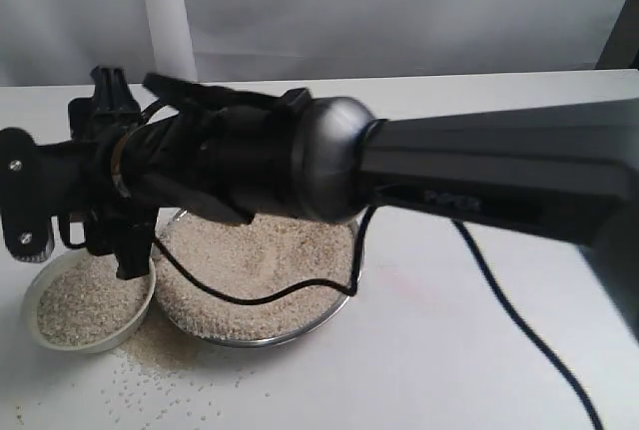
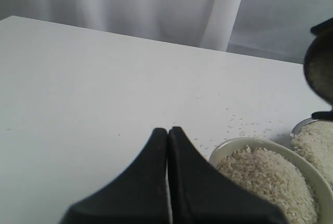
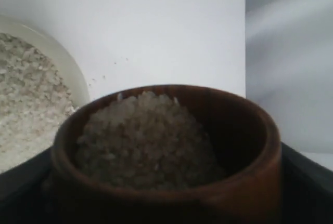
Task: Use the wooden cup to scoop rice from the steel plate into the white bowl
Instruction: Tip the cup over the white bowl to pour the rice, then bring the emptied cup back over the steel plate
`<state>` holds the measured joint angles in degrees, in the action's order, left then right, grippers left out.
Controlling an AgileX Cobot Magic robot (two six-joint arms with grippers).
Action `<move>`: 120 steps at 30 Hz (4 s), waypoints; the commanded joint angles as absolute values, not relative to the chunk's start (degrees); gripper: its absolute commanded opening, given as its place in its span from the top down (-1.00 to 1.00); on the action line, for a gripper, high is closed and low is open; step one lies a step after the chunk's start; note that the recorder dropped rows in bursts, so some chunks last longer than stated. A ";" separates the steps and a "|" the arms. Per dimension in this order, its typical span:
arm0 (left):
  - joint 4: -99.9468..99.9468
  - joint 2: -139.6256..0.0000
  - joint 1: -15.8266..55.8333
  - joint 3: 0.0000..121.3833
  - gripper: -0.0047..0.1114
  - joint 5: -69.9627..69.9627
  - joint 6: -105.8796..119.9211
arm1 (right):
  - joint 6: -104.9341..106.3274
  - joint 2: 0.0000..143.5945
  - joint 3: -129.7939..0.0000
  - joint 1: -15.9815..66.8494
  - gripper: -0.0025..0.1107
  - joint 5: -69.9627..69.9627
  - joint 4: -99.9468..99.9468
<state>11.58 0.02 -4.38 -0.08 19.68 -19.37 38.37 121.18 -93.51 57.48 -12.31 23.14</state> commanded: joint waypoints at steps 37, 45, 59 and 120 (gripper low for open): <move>11.26 0.00 -4.01 0.00 0.92 19.33 -19.45 | 39.22 127.26 -96.76 60.03 0.96 -14.87 56.68; 11.26 0.00 -4.01 0.00 0.92 19.33 -19.45 | 40.54 127.26 -96.76 60.03 0.96 -14.87 58.25; 11.26 0.00 -4.01 0.00 0.92 19.33 -19.45 | 42.06 127.26 -96.76 61.23 0.96 -14.87 62.21; 11.26 0.00 -4.01 0.00 0.92 19.33 -19.45 | 28.99 117.30 -93.67 52.61 0.96 -45.98 49.73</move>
